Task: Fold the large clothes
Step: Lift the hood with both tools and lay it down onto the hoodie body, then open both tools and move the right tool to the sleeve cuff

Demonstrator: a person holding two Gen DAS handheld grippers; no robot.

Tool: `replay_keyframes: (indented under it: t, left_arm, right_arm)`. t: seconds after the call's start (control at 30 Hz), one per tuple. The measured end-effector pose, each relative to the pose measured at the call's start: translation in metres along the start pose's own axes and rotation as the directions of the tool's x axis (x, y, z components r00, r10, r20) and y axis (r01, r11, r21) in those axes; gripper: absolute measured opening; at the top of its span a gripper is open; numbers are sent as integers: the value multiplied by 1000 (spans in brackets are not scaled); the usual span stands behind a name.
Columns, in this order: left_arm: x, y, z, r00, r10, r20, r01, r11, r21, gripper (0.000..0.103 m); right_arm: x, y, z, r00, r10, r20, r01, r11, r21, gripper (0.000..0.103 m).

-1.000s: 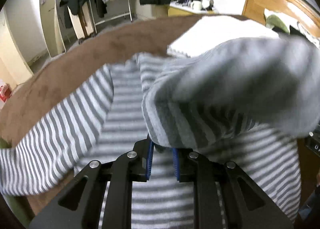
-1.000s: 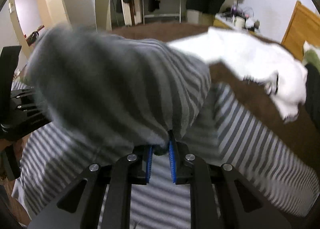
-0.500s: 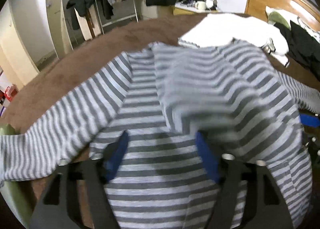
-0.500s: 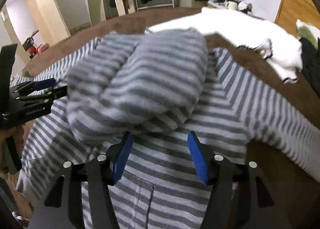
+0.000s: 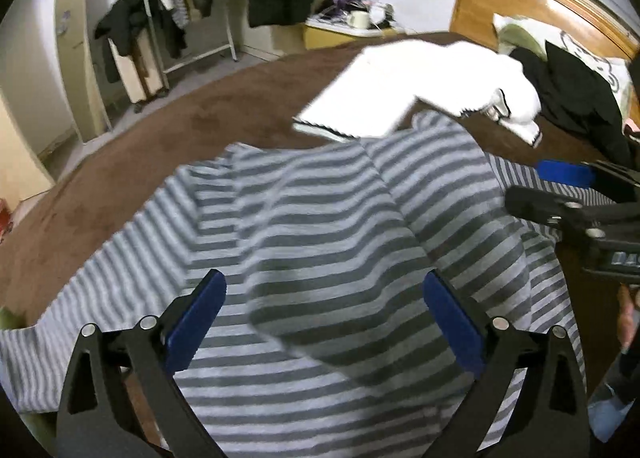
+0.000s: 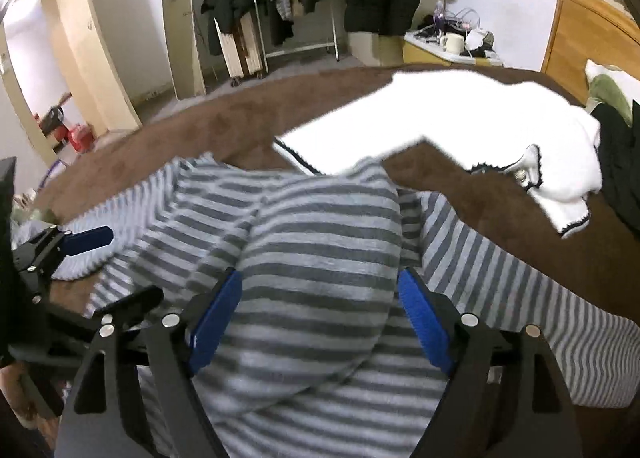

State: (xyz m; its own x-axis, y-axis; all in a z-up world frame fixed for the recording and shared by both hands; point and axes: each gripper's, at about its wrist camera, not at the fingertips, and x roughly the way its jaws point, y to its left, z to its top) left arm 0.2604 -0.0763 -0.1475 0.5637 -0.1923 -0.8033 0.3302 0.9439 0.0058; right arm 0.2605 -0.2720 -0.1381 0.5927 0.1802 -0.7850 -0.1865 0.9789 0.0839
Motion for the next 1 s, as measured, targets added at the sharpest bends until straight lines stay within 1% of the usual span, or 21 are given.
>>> replay_keyframes:
  t: [0.1, 0.17, 0.2, 0.27, 0.37, 0.43, 0.5, 0.57, 0.63, 0.73, 0.87, 0.93, 1.0]
  left_arm:
    - [22, -5, -11, 999, -16, -33, 16, 1000, 4, 96]
    - [32, -5, -20, 999, -2, -51, 3, 1000, 19, 97]
    - [36, -5, -26, 998, 12, -57, -10, 999, 37, 97]
    - [40, -6, -33, 998, 13, -57, -10, 998, 59, 97]
    - [44, -4, -44, 999, 7, -41, -5, 998, 70, 98]
    - [47, 3, -49, 999, -20, -45, 21, 999, 37, 98]
    - [54, 16, -54, 995, -78, -55, 76, 996, -46, 98]
    - [56, 23, -58, 992, -115, -45, 111, 991, -81, 98]
    - [56, 20, -59, 994, -102, -41, 100, 993, -64, 98]
    - [56, 20, -59, 994, -103, -42, 100, 993, -68, 98]
    - [56, 20, -58, 995, -93, -44, 90, 993, -72, 98]
    - [55, 20, -52, 994, -94, -64, 88, 993, -80, 98]
    - [51, 20, -44, 994, -70, -79, 63, 995, -81, 98]
  right_arm:
    - [23, -1, -16, 999, -10, -39, 10, 1000, -5, 75]
    - [34, -2, -34, 997, -26, -67, 26, 1000, 0, 75]
    - [37, -1, -41, 997, -31, -74, 31, 1000, 2, 75]
    - [42, -1, -54, 997, -42, -70, 43, 999, 13, 76]
    - [48, -1, -64, 996, -65, -60, 66, 998, 16, 80]
    - [54, -6, -68, 997, -53, -62, 56, 997, 54, 84]
    - [59, -12, -72, 998, -32, -62, 37, 996, 84, 84]
    - [61, -15, -74, 998, -25, -51, 30, 995, 100, 85]
    - [61, -13, -74, 998, -37, -46, 41, 995, 87, 85]
    - [61, -12, -74, 998, -33, -50, 38, 995, 93, 86]
    - [59, -8, -67, 997, -54, -63, 59, 995, 81, 86]
    - [56, -5, -60, 995, -62, -80, 68, 995, 73, 86]
    - [48, -2, -53, 994, -69, -84, 75, 995, 67, 86]
